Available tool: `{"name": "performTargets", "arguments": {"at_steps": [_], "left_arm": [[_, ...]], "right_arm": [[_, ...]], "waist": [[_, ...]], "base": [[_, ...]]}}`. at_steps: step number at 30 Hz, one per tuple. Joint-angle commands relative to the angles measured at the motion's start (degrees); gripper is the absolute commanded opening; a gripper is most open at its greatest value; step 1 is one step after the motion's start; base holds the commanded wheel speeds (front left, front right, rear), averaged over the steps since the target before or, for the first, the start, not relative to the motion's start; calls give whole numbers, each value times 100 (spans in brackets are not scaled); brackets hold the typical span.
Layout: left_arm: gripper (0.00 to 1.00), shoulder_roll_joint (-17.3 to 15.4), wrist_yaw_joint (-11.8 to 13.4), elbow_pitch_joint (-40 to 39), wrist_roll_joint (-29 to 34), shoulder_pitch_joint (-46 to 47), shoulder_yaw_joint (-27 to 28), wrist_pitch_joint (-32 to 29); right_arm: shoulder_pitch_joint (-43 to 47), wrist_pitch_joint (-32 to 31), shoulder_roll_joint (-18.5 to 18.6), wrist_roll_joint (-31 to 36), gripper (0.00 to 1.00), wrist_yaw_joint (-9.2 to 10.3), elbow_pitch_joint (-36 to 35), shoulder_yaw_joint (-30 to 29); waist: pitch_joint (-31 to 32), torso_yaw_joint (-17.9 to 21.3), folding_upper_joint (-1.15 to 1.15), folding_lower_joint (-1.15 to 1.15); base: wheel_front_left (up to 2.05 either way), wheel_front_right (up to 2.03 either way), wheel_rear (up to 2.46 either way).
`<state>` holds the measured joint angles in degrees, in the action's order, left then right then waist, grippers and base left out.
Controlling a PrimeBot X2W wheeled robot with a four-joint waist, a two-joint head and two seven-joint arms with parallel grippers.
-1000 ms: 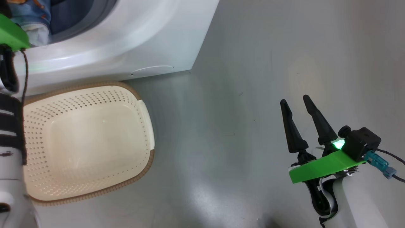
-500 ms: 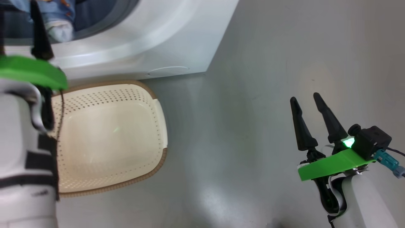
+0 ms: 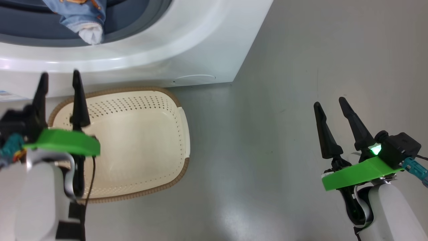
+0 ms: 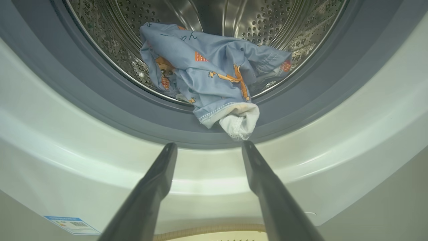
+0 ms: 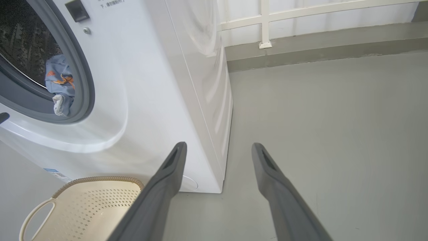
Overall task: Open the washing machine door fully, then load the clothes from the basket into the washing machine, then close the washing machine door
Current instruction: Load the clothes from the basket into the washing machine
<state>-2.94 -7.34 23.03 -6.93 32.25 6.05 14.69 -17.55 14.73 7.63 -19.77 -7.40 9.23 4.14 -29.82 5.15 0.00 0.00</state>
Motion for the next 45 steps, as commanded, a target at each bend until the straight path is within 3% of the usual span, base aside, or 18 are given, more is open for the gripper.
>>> {"name": "performTargets", "arguments": {"at_steps": [1, 13, 21, 34, 45], "left_arm": [[100, -135, -13, -261, -23, -261, 173, 30], [100, -14, -9, -1311, -48, -1617, 346, 30], [100, 4, 146, -1625, -302, -1911, 302, 30], [100, 5, 143, -1447, -327, -1413, 40, 30], [100, -98, 33, -413, -164, -169, -284, 30]], "right_arm": [[162, 27, 48, 18, 100, -9, -116, 101], [192, 27, 97, -6, 100, -9, -81, 154], [185, 27, 81, -2, 100, -9, -95, 116], [142, 27, 56, 17, 100, -9, -129, 17], [82, 27, -28, 21, 100, -9, -137, 9]], "waist": [[38, -17, 0, 0], [131, 36, 0, 0], [92, 20, 0, 0], [-22, -53, 0, 0], [-126, -26, 0, 0]], "base": [[0, 0, 0], [0, 0, 0], [0, 0, 0], [0, 0, 0], [0, 0, 0]]}}
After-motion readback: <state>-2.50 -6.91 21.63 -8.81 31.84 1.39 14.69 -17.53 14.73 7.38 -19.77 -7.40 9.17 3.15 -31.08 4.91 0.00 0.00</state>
